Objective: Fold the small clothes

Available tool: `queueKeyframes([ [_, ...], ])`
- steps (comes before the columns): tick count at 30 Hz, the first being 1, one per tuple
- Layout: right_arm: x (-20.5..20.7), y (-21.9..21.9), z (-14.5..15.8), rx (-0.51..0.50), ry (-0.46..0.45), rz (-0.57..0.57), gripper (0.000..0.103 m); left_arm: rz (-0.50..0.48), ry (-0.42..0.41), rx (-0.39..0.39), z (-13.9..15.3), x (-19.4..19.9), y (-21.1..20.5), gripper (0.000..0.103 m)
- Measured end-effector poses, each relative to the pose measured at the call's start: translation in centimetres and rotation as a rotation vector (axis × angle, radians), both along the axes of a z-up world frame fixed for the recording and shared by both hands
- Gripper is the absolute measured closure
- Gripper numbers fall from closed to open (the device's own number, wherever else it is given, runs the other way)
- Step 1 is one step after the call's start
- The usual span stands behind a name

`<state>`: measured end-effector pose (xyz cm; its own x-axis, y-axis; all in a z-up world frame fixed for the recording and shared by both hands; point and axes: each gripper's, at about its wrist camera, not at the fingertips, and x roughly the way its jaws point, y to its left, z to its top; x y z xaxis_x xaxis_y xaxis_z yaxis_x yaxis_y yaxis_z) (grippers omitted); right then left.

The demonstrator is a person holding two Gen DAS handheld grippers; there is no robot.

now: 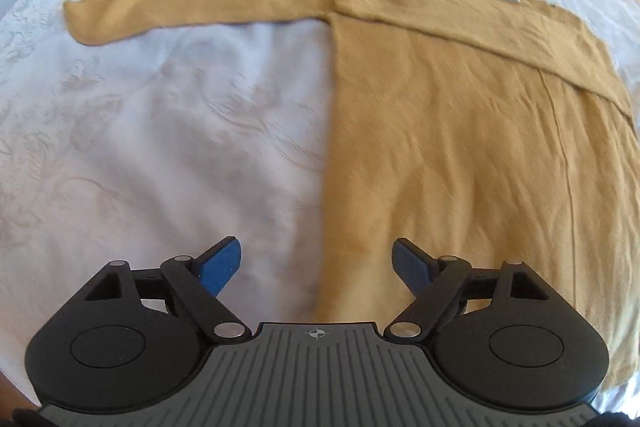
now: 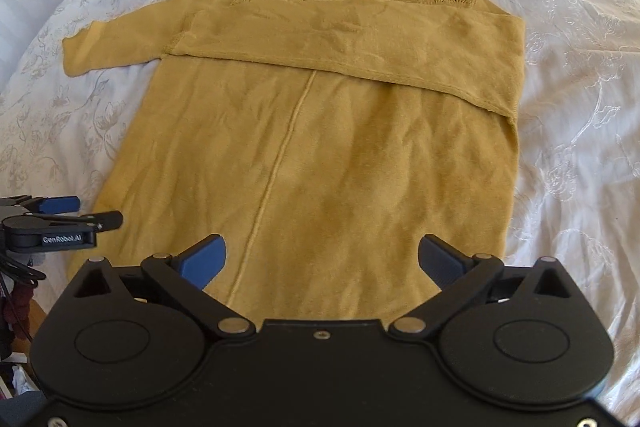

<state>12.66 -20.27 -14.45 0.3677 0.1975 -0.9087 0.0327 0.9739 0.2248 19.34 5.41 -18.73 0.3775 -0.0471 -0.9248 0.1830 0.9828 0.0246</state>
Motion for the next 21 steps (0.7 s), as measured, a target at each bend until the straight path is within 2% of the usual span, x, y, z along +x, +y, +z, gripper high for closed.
queueKeyframes([
  [8,3.5,4.7,1.1,0.02,-0.011,-0.077,0.001,0.276,-0.104,-0.07,4.1,10.1,12.7,0.02],
  [11,4.5,6.2,1.4,0.026,-0.028,-0.113,0.001,0.364,-0.129,-0.074,4.4,13.8,17.1,0.02],
  [15,5.3,7.6,1.3,0.039,-0.024,-0.171,0.001,0.411,-0.144,-0.063,4.1,18.8,21.0,0.021],
  [21,5.9,9.0,1.0,0.031,0.023,-0.233,0.001,0.414,-0.151,-0.052,2.7,24.6,22.8,0.021],
])
